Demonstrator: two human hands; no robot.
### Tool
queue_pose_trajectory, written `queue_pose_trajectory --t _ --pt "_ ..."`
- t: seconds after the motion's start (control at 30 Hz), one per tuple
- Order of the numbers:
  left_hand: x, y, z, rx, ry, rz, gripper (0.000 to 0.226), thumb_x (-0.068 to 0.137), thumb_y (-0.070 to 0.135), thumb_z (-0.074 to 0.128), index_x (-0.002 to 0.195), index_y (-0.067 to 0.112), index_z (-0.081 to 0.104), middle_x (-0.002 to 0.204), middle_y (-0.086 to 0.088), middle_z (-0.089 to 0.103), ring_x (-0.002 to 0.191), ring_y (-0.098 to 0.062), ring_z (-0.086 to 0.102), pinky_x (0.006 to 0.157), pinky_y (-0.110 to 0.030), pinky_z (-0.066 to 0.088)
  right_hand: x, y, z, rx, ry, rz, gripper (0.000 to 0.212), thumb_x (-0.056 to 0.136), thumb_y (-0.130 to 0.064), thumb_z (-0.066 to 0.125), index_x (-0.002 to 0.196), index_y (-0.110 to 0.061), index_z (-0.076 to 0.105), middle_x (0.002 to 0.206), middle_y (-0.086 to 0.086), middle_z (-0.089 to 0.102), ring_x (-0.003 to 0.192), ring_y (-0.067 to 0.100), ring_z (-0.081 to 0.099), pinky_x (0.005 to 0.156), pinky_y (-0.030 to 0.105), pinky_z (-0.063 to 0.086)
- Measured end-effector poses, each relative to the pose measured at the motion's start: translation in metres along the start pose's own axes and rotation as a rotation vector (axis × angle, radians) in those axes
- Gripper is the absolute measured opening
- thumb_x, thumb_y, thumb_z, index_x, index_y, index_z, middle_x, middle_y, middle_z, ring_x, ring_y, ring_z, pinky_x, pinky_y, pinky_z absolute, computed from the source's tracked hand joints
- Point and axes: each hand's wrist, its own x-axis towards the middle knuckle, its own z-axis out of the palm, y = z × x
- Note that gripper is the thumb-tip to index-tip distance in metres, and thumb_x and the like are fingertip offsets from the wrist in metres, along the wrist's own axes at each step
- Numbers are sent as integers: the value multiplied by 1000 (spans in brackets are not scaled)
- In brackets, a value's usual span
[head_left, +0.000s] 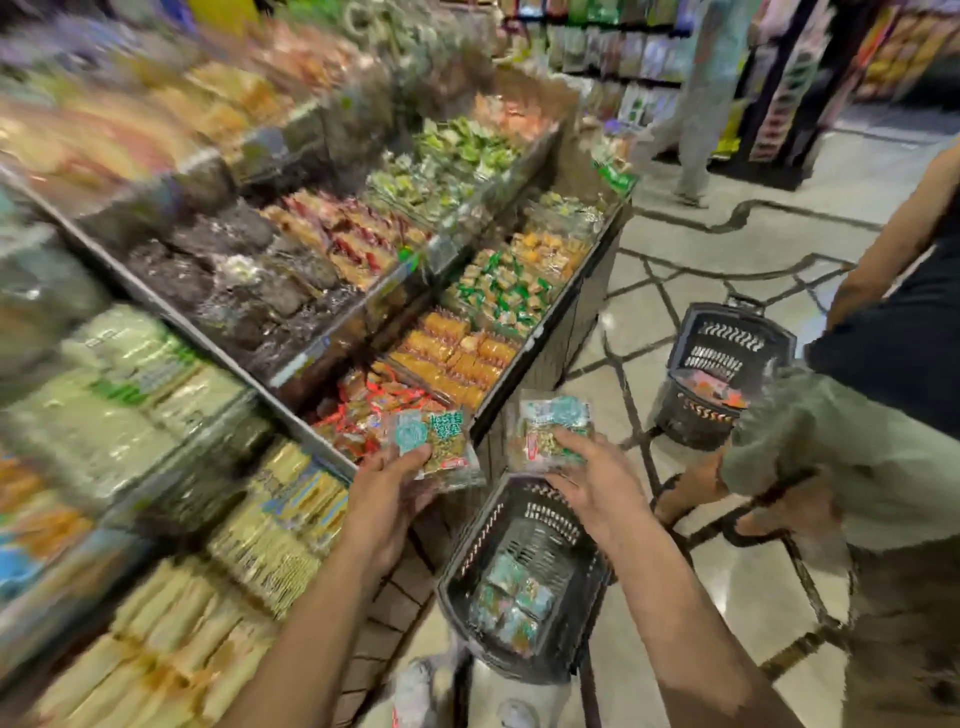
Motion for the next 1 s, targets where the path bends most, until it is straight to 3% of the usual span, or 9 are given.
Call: queue_pose_trajectory --t 0.07,0.17,0.27,0.33,0.4,0.53,0.7,0.87,1.0 --pt "-21 21 -27 -19 63 60 24 91 11 74 110 15 60 97 1 68 54 -10 63 49 -22 48 -4 2 37 -30 -52 29 74 84 -13 85 146 -11 46 138 7 62 127 31 62 106 47 54" --pt "-55 45 -78 -37 188 138 13 98 13 69 111 12 69 98 -2 76 66 -12 72 62 -24 53 -14 19 95 -86 -184 103 83 85 -17 85 155 -8 43 145 9 59 130 33 60 84 39 63" --pt "-93 60 -132 -121 321 191 10 96 16 72 105 13 67 98 -9 76 78 -22 71 77 -34 52 -36 44 152 -171 -337 165 57 92 -15 77 144 -9 54 133 11 67 110 27 70 66 31 59" --pt "-118 66 -169 -179 386 230 17 96 16 72 111 11 65 101 -13 74 86 -28 68 79 -37 50 -55 64 188 -217 -451 204 34 94 -10 73 127 -11 64 116 9 75 91 21 75 69 34 57" --pt "-143 70 -204 -217 447 277 20 96 16 72 114 11 65 101 -11 75 90 -29 68 81 -39 51 -74 88 222 -258 -546 240 30 93 -9 73 121 -11 66 108 7 77 89 20 75 74 35 56" --pt "-198 73 -273 -304 569 359 23 96 16 72 118 13 63 102 -8 77 97 -28 71 87 -40 54 -110 146 286 -343 -658 255 102 60 -26 99 148 -6 51 146 14 58 124 33 64 71 34 63" --pt "-273 65 -357 -337 662 413 27 97 13 70 123 13 65 114 -13 77 93 -26 72 81 -37 55 -179 218 346 -397 -773 333 128 37 -30 104 150 -9 48 147 17 57 124 36 64 68 34 62" --pt "-351 45 -434 -373 791 456 32 95 11 69 127 5 66 120 -19 75 90 -25 71 66 -28 57 -249 297 383 -476 -829 365 98 65 -29 97 149 -12 50 157 4 44 136 27 50 77 38 58" --pt "-399 28 -482 -419 863 476 9 96 8 68 102 12 73 97 -14 79 74 -19 72 64 -27 53 -298 352 405 -486 -904 426 83 78 -23 89 149 -10 49 157 1 42 136 23 47 75 38 54"
